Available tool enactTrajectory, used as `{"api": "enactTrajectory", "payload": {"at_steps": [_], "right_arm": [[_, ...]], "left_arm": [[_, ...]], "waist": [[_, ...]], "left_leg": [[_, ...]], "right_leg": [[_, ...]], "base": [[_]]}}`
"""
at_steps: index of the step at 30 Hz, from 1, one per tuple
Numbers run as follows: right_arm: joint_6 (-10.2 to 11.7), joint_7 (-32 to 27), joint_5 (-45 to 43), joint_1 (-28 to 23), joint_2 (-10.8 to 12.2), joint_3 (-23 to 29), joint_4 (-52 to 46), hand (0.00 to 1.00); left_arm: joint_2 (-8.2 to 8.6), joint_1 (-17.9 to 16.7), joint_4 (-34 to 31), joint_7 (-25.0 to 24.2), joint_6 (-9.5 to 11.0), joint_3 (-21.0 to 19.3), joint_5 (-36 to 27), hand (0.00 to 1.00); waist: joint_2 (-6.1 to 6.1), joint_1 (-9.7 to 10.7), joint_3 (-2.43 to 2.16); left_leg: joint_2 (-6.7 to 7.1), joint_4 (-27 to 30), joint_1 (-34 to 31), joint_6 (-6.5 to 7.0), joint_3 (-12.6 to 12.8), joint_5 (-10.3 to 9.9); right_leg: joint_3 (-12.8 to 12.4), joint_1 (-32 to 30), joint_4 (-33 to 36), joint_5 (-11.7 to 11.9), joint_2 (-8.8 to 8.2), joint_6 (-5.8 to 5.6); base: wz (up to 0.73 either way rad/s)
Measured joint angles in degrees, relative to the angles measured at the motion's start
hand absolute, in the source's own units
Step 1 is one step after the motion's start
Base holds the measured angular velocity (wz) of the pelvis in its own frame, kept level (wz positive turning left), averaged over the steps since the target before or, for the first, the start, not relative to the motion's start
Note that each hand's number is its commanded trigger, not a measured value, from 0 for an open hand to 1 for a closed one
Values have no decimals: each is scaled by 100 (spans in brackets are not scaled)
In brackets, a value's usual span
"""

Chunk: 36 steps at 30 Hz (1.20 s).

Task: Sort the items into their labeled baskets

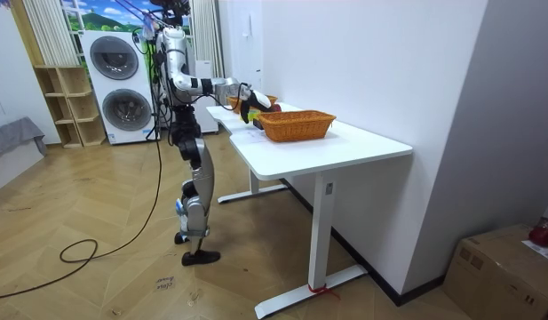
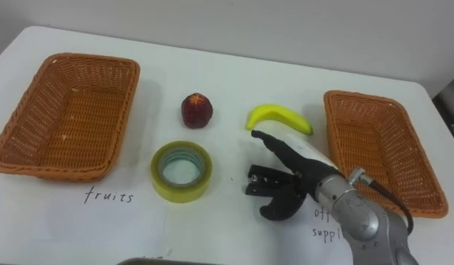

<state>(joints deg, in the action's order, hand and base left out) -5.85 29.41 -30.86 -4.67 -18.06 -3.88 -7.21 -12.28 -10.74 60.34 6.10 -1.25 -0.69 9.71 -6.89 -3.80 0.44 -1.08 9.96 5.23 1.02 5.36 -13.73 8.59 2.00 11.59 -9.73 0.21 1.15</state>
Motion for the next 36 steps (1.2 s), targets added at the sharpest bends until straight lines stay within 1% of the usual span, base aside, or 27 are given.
{"api": "enactTrajectory", "payload": {"at_steps": [3, 9, 12, 16, 24, 29, 36], "right_arm": [[-4, 0, -53, 0, 42, -6, 0, 0], [-50, 31, -67, -3, 62, -191, 62, 0], [-68, 31, -206, -3, 67, -190, 190, 0], [-179, 31, -341, -3, 67, -186, 201, 0], [-186, 31, -436, -2, 75, -177, 200, 0], [-186, 33, -443, 0, 74, -177, 217, 0], [-184, 17, -522, 38, 70, -109, 392, 0]], "left_arm": [[-1, -1, 0, 4, -1, 5, 0, 0], [1, -3, -6, 5, -13, 41, 2, 0], [7, -3, -24, 5, -53, 35, 2, 0], [8, -3, -38, 5, -118, 36, 5, 0], [16, 7, -84, 5, -139, 10, 5, 0], [20, 11, -162, 9, -142, 39, 3, 0], [23, 7, -415, 69, -142, 42, 1, 0]], "waist": [[-2, -2, -1], [11, 5, -3], [27, 7, -14], [37, 32, -20], [81, 16, -34], [105, 5, -27], [109, 11, -25]], "left_leg": [[0, 14, -9, 0, -22, 0], [-2, 47, -18, 0, -21, 0], [-3, 42, -13, 0, -21, 0], [-5, 40, -13, 0, -22, 0], [-5, 32, -8, 0, -17, 0], [-10, 22, -4, 0, -18, 0], [-9, -33, 1, 0, -24, 0]], "right_leg": [[15, 2, 0, 0, -3, 0], [8, 5, 1, 2, -3, 2], [21, 10, 5, 6, -7, 4], [24, 10, 8, 12, 0, 12], [-3, 8, 2, 18, 4, 10], [-3, 8, -3, 20, 14, 12], [6, -1, -2, 24, 20, 15]], "base": [[2], [0], [0], [0], [0], [0], [0]]}}
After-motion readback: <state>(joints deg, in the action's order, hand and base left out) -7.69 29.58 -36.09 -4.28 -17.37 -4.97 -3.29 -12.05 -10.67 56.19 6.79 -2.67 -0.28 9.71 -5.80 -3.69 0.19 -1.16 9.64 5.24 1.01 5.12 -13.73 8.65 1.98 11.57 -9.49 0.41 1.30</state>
